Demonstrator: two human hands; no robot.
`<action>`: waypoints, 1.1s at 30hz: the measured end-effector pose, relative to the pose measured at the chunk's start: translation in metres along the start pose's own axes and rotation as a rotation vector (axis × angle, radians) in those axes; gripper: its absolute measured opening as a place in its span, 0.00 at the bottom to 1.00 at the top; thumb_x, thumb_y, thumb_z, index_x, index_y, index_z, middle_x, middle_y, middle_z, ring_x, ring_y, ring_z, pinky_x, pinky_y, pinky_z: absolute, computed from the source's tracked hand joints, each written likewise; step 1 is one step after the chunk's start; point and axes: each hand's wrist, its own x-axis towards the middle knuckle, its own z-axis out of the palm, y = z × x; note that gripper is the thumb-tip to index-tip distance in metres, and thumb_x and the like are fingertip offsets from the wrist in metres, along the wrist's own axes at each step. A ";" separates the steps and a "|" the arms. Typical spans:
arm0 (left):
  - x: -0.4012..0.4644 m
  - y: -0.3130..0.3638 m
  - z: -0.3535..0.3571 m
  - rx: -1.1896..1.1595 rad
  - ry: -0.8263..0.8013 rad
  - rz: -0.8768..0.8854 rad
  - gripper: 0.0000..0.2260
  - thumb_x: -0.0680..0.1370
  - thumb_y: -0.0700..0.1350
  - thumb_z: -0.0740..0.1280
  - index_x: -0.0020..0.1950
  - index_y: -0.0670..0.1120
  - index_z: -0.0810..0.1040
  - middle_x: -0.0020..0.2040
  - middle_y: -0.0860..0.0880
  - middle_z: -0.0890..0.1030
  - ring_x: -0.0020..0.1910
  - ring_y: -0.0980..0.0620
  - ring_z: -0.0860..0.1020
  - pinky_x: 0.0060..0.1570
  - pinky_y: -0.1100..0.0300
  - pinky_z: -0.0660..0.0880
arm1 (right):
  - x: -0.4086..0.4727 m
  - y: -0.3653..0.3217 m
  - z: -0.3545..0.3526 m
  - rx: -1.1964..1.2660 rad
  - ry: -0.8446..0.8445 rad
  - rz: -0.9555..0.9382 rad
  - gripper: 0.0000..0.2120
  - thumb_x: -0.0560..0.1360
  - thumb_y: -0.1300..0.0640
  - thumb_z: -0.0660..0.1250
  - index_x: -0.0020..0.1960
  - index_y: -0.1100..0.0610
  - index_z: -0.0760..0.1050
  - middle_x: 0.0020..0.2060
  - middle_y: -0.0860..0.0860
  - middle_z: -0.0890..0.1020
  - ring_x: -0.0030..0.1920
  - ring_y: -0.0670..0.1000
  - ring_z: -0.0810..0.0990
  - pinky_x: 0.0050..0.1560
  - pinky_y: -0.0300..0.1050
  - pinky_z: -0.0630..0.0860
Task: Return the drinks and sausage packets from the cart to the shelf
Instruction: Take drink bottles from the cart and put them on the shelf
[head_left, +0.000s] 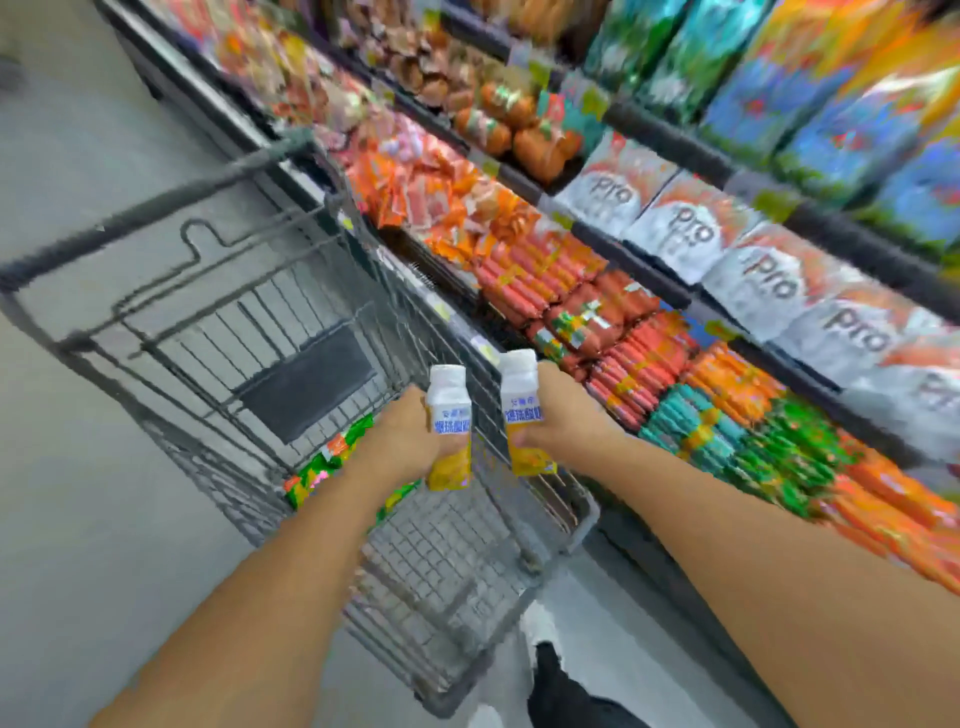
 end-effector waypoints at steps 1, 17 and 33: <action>-0.005 0.018 -0.005 0.018 0.000 0.047 0.22 0.69 0.52 0.77 0.55 0.45 0.71 0.52 0.47 0.79 0.51 0.46 0.78 0.49 0.52 0.75 | -0.013 0.001 -0.020 0.000 0.039 0.016 0.26 0.69 0.61 0.74 0.63 0.61 0.68 0.52 0.54 0.74 0.55 0.54 0.75 0.47 0.44 0.68; -0.120 0.379 0.072 0.106 -0.237 0.761 0.19 0.74 0.48 0.74 0.59 0.47 0.70 0.51 0.51 0.78 0.46 0.53 0.77 0.43 0.60 0.71 | -0.268 0.111 -0.298 0.002 0.694 0.298 0.31 0.69 0.60 0.76 0.67 0.61 0.65 0.57 0.56 0.74 0.58 0.55 0.75 0.48 0.41 0.66; -0.313 0.603 0.316 0.166 -0.387 1.127 0.19 0.73 0.48 0.75 0.58 0.46 0.71 0.50 0.51 0.79 0.48 0.52 0.78 0.40 0.61 0.70 | -0.552 0.276 -0.423 0.034 1.048 0.532 0.28 0.68 0.59 0.76 0.63 0.58 0.67 0.53 0.53 0.77 0.53 0.54 0.78 0.49 0.49 0.77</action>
